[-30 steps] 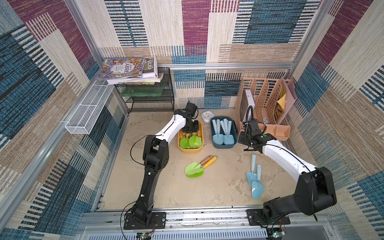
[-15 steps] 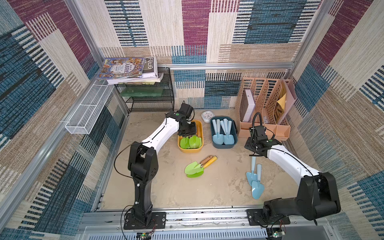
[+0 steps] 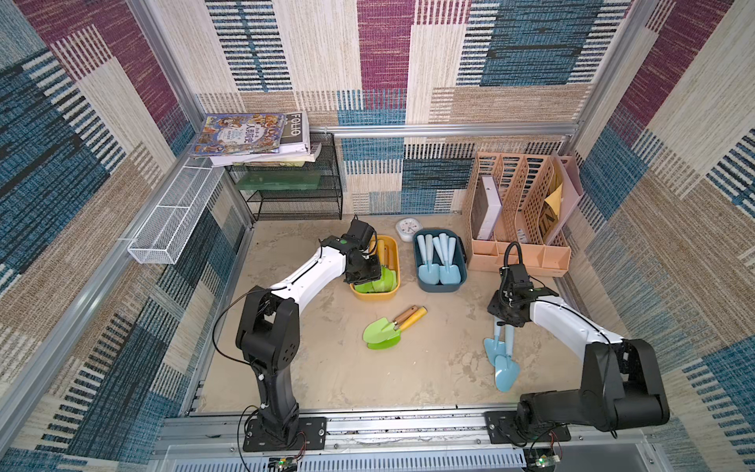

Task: Sort the small shovels by color and place them into the storage box
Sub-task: Pick up the shovel from the center of the board.

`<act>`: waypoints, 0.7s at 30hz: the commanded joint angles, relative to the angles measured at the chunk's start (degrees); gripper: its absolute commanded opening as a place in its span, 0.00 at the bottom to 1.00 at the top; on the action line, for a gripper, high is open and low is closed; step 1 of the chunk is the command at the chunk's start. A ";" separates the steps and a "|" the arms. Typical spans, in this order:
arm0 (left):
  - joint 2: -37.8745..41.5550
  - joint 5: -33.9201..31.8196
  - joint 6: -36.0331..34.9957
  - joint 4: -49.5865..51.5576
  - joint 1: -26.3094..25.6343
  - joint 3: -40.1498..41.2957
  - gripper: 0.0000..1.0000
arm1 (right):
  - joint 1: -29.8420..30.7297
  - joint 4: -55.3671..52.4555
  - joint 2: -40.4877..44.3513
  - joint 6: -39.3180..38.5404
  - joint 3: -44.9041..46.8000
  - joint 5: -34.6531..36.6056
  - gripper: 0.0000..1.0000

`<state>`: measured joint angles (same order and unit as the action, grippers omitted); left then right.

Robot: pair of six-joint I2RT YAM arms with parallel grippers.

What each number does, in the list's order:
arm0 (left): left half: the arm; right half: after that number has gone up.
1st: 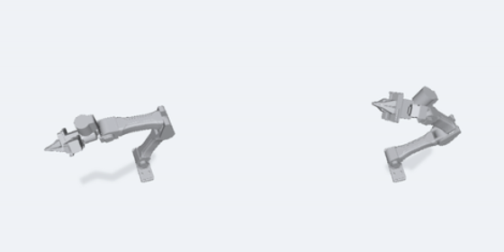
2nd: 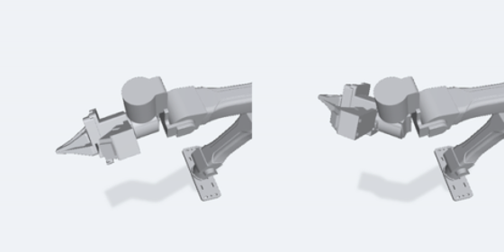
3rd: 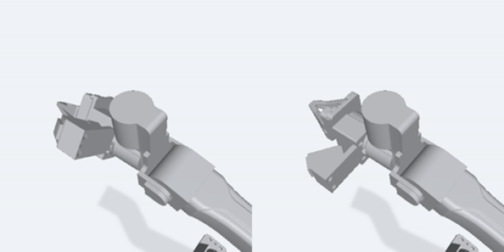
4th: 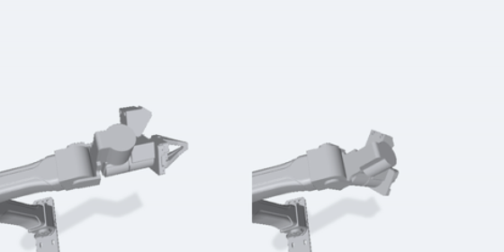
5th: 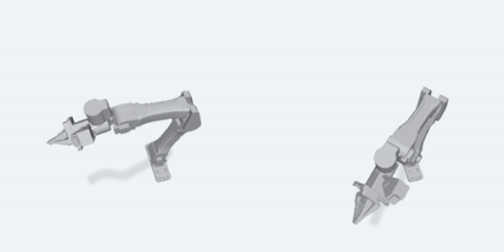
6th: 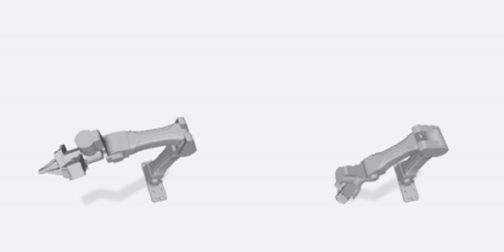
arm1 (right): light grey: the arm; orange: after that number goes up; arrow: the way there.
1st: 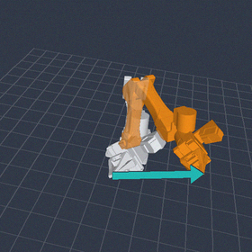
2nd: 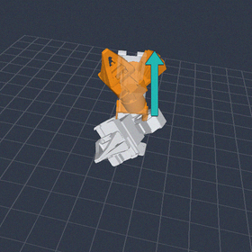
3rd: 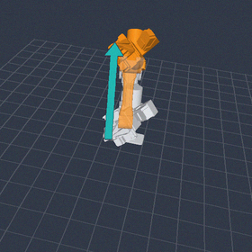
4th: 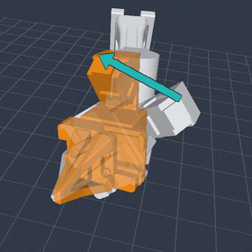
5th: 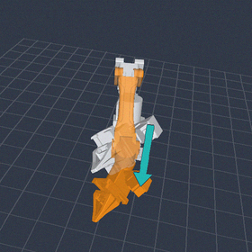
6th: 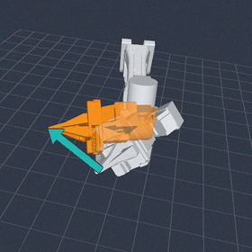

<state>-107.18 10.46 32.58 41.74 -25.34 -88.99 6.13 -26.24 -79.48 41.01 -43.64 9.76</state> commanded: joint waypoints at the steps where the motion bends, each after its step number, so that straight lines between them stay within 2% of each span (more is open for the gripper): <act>1: 0.22 -0.04 0.23 -0.58 -0.08 -0.04 0.39 | 0.01 1.77 -0.58 -0.57 0.89 -2.31 0.47; 14: -0.40 -0.09 0.56 -0.43 -0.58 -0.67 0.39 | 0.02 5.34 -1.77 -0.32 4.44 -4.97 0.43; 17: -0.56 -0.18 0.49 -0.30 -0.58 -0.64 0.39 | 0.10 6.85 -2.45 0.42 5.15 -6.30 0.38; 21: -0.75 -0.35 0.33 -0.02 -0.58 -0.72 0.39 | 0.26 8.09 -3.12 1.50 4.91 -7.41 0.25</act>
<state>-107.79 10.41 32.97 41.45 -25.85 -89.27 6.17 -19.16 -82.06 41.06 -38.79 4.93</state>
